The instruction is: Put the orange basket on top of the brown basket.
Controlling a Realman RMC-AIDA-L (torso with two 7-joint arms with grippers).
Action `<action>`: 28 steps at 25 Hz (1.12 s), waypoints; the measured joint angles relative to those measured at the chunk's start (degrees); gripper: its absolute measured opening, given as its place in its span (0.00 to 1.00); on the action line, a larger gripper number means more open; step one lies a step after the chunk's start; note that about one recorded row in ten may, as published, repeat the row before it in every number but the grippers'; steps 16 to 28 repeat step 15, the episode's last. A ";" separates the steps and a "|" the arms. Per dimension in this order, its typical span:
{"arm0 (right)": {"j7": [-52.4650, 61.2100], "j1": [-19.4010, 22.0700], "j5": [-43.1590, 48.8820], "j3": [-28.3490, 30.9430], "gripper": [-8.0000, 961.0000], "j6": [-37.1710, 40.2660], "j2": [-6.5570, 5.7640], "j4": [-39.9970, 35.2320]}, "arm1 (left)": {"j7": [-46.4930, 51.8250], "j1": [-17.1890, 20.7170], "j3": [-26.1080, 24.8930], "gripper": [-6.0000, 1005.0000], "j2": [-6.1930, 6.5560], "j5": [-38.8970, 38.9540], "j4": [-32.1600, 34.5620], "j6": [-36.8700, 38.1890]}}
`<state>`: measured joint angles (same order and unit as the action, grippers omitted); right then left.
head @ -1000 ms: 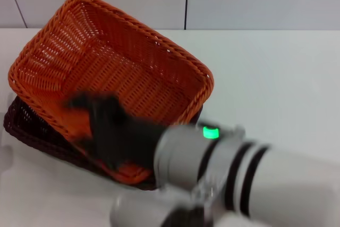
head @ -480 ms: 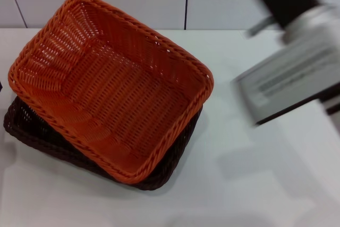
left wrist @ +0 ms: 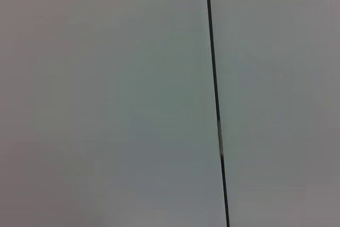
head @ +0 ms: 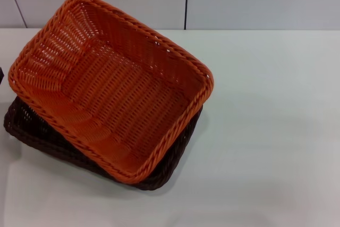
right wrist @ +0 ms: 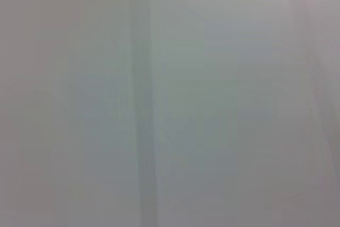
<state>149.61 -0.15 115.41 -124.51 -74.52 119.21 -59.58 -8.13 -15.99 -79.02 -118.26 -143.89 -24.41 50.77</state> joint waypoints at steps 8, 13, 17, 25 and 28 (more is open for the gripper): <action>17.39 -0.75 -9.67 -0.70 0.66 -5.16 0.10 15.38 | 0.36 -0.01 -0.43 0.78 0.20 0.02 0.68 2.62; 17.50 -0.94 -9.85 -1.81 0.66 -6.52 0.16 16.72 | 0.33 0.00 -0.70 0.78 0.09 0.02 0.84 3.53; 17.55 -1.13 -9.90 -2.25 0.66 -6.85 0.15 17.24 | 0.33 0.00 -0.70 0.78 0.07 0.02 0.92 3.57; 17.55 -1.13 -9.90 -2.25 0.66 -6.85 0.15 17.24 | 0.33 0.00 -0.70 0.78 0.07 0.02 0.92 3.57; 17.55 -1.13 -9.90 -2.25 0.66 -6.85 0.15 17.24 | 0.33 0.00 -0.70 0.78 0.07 0.02 0.92 3.57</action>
